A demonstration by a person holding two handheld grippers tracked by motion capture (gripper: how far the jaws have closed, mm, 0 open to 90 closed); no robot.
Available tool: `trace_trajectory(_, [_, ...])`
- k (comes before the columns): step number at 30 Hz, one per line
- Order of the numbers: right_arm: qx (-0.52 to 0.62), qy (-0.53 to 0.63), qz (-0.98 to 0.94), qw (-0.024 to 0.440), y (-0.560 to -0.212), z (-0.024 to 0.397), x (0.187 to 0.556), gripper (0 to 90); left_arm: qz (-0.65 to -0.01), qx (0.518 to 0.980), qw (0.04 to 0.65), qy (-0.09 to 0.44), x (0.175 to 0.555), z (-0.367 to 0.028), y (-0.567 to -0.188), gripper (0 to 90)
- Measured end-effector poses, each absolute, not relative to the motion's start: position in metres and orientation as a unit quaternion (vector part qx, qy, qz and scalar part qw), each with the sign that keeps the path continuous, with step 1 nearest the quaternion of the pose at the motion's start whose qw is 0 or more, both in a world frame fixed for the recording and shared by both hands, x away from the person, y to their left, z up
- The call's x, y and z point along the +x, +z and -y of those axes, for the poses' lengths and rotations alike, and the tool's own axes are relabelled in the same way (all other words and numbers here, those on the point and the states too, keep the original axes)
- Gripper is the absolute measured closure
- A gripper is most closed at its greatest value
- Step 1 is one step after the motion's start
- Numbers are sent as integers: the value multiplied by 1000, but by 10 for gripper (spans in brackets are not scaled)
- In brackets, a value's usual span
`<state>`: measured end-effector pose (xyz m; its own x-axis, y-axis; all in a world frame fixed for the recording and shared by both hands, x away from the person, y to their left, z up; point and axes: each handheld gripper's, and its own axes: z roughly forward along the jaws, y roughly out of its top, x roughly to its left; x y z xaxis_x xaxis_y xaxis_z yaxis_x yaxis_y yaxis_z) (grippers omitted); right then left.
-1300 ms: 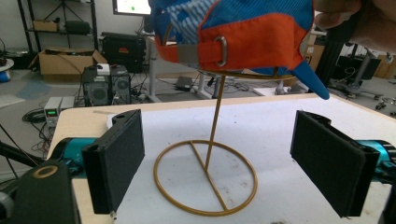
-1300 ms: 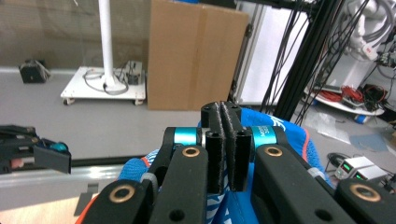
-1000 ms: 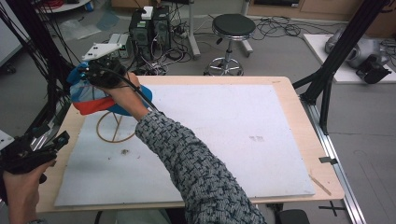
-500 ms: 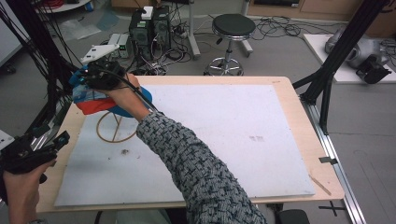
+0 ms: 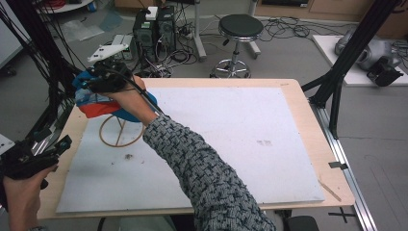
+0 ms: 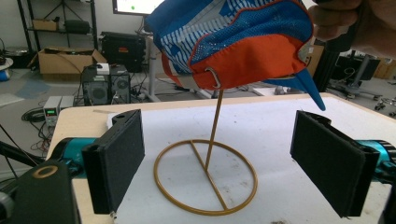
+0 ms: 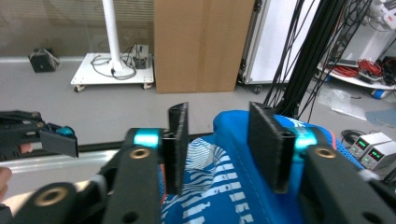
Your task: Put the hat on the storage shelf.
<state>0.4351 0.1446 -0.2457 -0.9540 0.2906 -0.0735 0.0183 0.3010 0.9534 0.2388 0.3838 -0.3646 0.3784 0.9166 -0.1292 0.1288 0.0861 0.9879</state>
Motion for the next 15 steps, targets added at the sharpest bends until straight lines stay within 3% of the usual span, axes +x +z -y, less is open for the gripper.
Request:
trace_trajectory(5, [113,596,-786,117,-238,-132,438,404,-444,587,587,336,239,-383,-365,179])
trace_trajectory(15, [146,614,-762,143,-222,-92,451,354,-444,590,585,336,240,-382,-365,179])
